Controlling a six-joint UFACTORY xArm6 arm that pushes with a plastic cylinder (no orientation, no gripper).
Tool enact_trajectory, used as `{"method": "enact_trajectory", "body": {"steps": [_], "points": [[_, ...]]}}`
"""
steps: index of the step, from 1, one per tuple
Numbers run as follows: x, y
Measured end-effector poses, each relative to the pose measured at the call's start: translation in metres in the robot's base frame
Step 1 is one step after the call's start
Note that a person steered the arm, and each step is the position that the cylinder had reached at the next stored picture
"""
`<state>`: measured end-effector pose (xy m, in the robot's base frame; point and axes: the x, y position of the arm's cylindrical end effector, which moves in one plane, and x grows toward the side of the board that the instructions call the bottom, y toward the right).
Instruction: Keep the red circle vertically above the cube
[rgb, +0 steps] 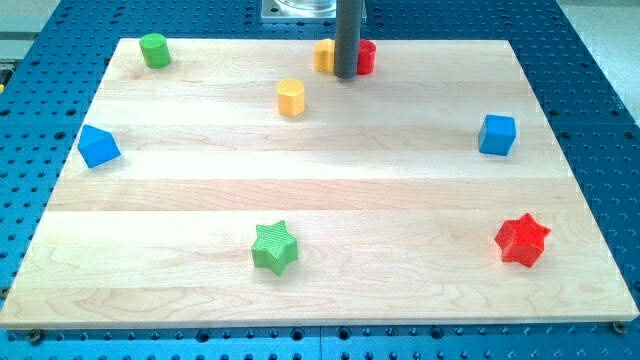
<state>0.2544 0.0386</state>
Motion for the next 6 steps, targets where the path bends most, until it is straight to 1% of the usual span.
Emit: {"method": "enact_trajectory", "body": {"steps": [1,2,3,4,5,6], "points": [[-0.019,0.002],[-0.026,0.057],[-0.026,0.093],[-0.001,0.07],[-0.013,0.137],[-0.021,0.168]]}}
